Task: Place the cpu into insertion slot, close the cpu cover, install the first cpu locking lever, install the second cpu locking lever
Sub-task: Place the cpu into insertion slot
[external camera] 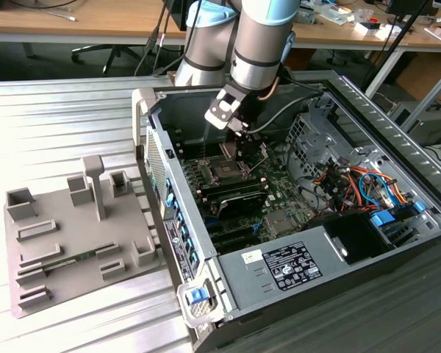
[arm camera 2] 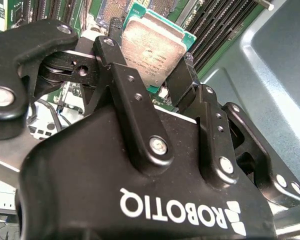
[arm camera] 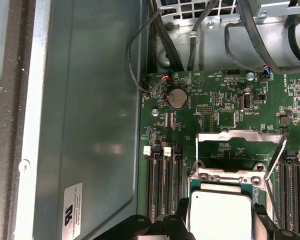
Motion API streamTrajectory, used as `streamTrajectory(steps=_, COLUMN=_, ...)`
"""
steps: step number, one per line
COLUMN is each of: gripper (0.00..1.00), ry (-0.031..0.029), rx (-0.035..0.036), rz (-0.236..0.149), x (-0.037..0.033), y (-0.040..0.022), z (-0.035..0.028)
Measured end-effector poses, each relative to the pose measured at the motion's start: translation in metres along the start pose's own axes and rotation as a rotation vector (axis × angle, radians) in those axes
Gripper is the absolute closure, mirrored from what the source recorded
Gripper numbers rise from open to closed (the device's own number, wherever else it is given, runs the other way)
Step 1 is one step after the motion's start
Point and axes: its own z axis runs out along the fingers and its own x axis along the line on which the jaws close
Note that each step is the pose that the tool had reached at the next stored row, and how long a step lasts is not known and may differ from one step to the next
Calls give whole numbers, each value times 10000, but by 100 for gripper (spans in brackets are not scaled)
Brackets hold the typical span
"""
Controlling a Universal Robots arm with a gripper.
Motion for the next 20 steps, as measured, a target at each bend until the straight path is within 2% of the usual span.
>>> streamTrajectory(steps=20, gripper=45, ry=1, rx=0, rz=0, x=1, y=-8, z=62)
